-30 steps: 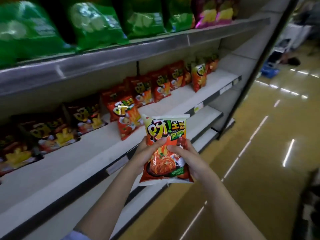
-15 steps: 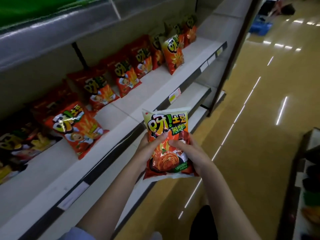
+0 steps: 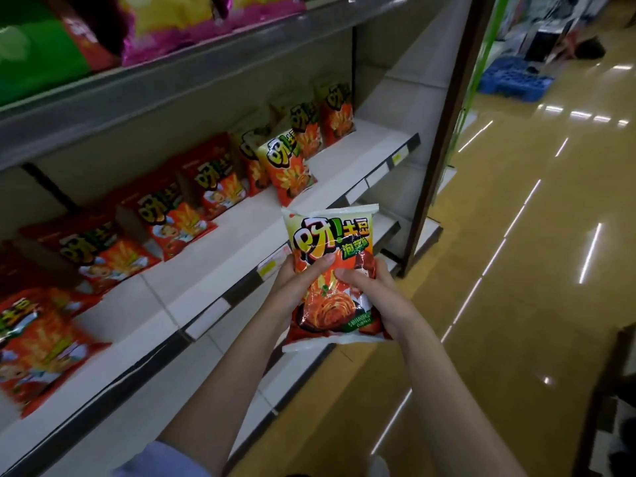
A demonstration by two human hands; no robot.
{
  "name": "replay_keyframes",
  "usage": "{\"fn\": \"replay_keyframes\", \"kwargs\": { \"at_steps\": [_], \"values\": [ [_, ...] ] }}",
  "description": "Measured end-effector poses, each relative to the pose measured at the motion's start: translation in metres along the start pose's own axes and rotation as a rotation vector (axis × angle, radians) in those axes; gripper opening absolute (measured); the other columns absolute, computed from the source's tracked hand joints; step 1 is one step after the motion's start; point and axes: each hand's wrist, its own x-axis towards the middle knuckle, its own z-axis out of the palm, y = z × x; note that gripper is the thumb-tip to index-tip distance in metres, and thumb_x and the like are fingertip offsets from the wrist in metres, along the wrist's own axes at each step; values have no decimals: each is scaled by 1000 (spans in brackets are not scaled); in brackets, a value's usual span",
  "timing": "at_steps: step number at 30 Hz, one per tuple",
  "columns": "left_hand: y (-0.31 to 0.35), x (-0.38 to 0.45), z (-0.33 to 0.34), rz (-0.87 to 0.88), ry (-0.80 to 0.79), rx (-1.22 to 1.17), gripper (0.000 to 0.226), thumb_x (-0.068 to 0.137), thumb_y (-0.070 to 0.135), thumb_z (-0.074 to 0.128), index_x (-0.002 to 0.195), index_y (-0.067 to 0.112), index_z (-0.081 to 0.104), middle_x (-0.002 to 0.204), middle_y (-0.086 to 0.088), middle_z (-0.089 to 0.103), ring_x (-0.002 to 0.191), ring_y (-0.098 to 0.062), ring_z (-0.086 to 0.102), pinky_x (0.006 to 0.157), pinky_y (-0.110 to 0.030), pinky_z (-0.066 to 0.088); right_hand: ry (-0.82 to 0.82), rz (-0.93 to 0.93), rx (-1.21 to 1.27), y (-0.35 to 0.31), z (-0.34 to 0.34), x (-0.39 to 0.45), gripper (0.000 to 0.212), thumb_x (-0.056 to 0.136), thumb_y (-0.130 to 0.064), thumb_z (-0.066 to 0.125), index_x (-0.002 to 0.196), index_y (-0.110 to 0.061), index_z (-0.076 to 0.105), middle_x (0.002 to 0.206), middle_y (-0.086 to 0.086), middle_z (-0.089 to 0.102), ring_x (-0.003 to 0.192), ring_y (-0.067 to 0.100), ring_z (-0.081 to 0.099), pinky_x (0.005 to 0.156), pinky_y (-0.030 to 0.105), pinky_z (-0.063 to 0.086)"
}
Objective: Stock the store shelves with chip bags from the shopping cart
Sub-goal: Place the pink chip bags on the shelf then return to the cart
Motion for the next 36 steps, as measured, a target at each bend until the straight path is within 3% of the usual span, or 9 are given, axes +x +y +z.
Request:
{"fn": "replay_keyframes", "kwargs": {
  "at_steps": [4,8,14,18,21,24,27,32,36],
  "values": [
    [12,35,15,-3,80,18,88,55,63,77,132,33,49,123,0,65,109,-23,64,95,-49,51,-35,-23,-52,-23,-19,31,68,77,-34,77,129,-20,37,117,5,62,97,21,69,73,32,59],
    [15,61,16,11,77,-55,57,69,49,76,120,31,57,113,-1,71,99,-21,70,88,-45,55,-91,-39,-128,-37,-25,60,76,67,-45,75,129,-21,36,114,2,62,95,19,69,75,31,59],
    [33,132,7,61,141,-96,66,69,51,79,126,29,54,115,2,70,102,-20,68,92,-46,54,-84,-111,-219,-65,-34,135,88,69,-53,69,141,-27,25,117,-5,53,101,16,64,85,35,57],
    [53,180,3,110,172,-111,75,65,55,81,130,33,50,119,3,68,106,-20,67,91,-46,54,-119,-117,-262,-94,-37,186,64,81,-46,66,133,-25,36,115,-5,56,93,9,62,63,17,51],
    [67,211,4,150,213,-69,93,54,64,83,134,34,46,125,4,64,110,-18,64,93,-43,53,-145,-110,-287,-121,-38,221,57,79,-44,67,126,-23,42,114,0,59,95,12,62,69,21,49],
    [77,232,7,182,263,-47,86,60,53,79,136,29,44,122,8,62,109,-11,62,89,-30,53,-168,-93,-278,-137,-41,252,58,79,-42,70,126,-19,45,113,4,61,98,16,63,76,25,51],
    [83,253,9,188,280,4,100,53,64,82,138,29,42,124,8,62,111,-13,62,94,-36,52,-176,-94,-331,-149,-42,283,61,77,-42,72,126,-15,47,113,3,62,100,17,64,88,33,52],
    [93,289,14,161,310,74,105,51,64,82,139,26,40,125,6,62,112,-14,61,94,-36,52,-248,-82,-352,-166,-51,322,45,84,-34,70,118,-15,49,106,0,64,92,11,64,70,22,50],
    [98,318,29,111,377,113,112,47,70,80,141,29,34,133,4,56,118,-17,57,100,-44,48,-263,-101,-416,-183,-66,359,24,85,-29,72,101,-21,57,101,-1,68,90,11,66,69,21,51]
  ]
}}
